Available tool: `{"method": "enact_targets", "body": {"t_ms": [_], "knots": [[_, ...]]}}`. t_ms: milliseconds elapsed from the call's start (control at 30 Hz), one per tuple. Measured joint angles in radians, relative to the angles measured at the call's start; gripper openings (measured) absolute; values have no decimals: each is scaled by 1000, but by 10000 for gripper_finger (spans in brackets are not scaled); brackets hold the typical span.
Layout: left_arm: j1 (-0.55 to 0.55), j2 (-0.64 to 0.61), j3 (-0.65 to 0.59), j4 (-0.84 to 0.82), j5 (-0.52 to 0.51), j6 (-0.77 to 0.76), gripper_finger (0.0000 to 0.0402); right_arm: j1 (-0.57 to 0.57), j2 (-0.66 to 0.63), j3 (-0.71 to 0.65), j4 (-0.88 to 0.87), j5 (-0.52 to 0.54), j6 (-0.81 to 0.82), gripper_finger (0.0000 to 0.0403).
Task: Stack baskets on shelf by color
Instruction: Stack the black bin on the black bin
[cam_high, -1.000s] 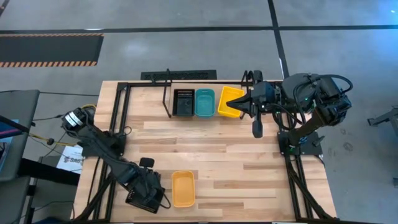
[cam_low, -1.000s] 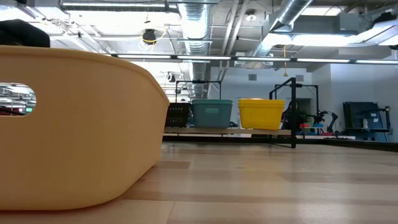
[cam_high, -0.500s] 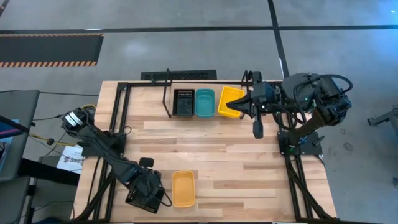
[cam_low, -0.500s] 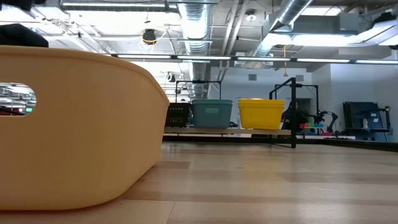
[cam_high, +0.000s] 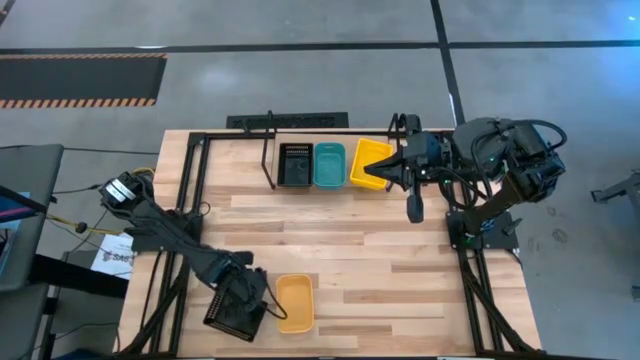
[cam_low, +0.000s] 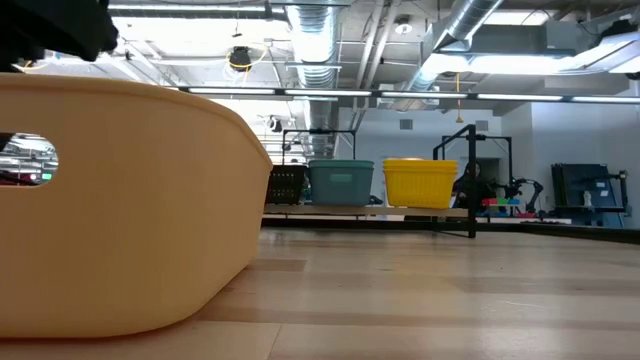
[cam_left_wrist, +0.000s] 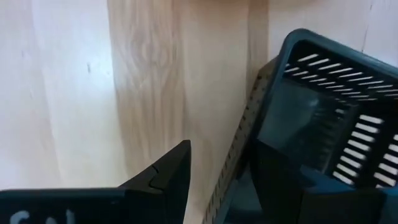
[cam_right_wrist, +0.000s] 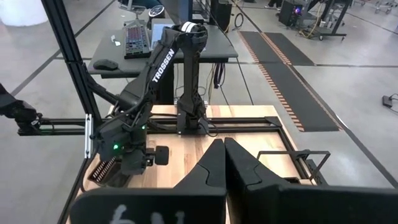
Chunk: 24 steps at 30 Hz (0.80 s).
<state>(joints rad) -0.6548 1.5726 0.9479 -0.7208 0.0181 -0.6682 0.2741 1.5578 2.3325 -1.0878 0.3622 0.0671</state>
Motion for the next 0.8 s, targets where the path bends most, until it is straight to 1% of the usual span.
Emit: {"method": "enact_targets", "body": {"t_ms": [133,367,467,533,567,667,800], "knots": [[4,0,0,-6,4,34,134,0,0,0,-2,0,1,8],[4,0,0,-25,40,36,83,0,0,0,-4,0,0,8],[4,0,0,-26,47,29,50,0,0,0,-3,0,-11,8],[7,0,0,-27,48,2,17,0,0,0,-3,0,-11,8],[12,0,0,-26,48,-22,10,0,0,0,-2,0,-12,8],[27,-2,0,-31,14,-86,3,0,0,0,1,0,-12,8],[52,-30,4,-42,-60,-164,2,0,0,0,7,1,-12,8]]}}
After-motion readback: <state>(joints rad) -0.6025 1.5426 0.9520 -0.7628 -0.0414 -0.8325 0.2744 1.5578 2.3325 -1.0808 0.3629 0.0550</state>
